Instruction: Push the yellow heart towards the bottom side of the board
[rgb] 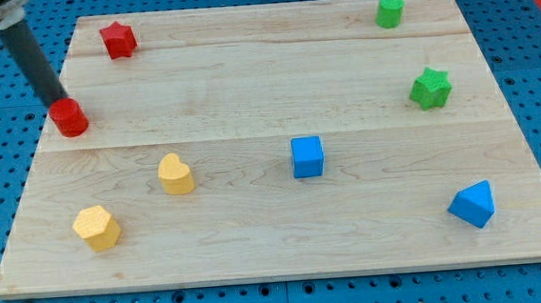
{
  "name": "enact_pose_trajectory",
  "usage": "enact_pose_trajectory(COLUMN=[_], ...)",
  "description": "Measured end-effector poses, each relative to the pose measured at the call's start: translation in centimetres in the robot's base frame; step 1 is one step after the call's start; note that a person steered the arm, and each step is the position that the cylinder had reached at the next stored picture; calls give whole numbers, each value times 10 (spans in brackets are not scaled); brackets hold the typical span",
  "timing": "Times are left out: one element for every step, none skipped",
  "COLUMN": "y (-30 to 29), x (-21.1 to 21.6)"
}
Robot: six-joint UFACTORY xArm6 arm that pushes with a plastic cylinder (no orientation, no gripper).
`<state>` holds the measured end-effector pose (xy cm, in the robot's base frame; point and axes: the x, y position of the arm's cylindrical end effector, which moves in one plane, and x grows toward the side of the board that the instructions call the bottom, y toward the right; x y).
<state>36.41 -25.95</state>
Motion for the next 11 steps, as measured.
enact_pose_trajectory(y=[24,26,71,101,166,165,162,147,145,131,113], x=[0,-6,-26,-36,-36,-9,38,80,109,128,129])
